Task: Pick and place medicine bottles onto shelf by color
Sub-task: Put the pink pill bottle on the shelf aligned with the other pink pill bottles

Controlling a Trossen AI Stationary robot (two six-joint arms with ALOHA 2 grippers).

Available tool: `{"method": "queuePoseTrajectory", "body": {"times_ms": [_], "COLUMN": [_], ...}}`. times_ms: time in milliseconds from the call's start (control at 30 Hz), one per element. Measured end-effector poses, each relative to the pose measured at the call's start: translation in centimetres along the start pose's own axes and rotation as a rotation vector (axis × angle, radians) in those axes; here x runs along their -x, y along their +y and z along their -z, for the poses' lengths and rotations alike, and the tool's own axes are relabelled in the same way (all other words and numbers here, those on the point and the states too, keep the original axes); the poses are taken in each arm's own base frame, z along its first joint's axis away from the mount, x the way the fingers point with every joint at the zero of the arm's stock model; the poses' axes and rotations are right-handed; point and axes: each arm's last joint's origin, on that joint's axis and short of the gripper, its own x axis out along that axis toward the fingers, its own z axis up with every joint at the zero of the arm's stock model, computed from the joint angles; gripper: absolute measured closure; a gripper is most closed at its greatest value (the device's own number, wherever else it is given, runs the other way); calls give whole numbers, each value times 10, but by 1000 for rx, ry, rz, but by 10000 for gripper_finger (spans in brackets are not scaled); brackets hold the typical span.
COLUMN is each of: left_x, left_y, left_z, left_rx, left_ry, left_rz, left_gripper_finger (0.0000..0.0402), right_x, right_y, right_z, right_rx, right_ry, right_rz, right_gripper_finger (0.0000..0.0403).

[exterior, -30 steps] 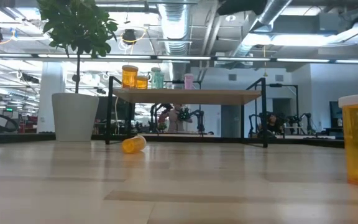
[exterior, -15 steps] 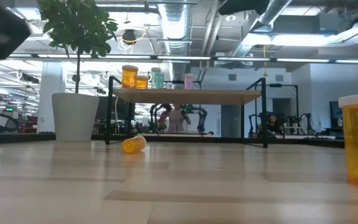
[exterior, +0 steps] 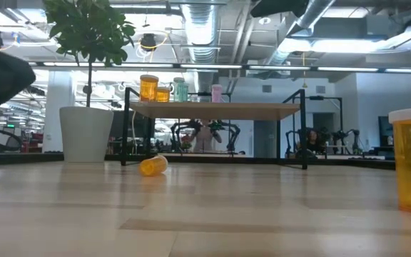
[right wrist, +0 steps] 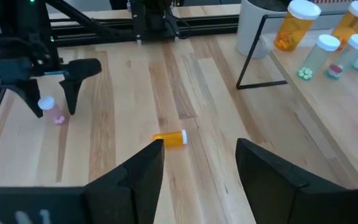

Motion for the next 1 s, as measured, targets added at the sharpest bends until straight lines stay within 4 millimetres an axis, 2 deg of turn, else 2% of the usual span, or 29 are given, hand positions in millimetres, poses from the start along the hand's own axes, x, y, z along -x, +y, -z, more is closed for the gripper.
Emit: {"method": "queuePoseTrajectory", "body": {"times_ms": [133,300,800,1000], "left_x": [-6,-9,-16,-16], "left_y": [1,2,10,10], "left_z": [2,6,20,20], "left_rx": [21,34,92,84], "left_ry": [24,4,-33,-45], "left_rz": [2,24,16,9], "left_gripper_finger": [128,149,288,323], "right_x": [0,0,0,0], "right_y": [0,0,0,0], "right_z": [0,0,0,0], "right_rx": [0,0,-1,-1], "right_ry": [0,0,-1,-1], "right_rz": [0,0,-1,-1], "right_gripper_finger": [182,182,182,182]}}
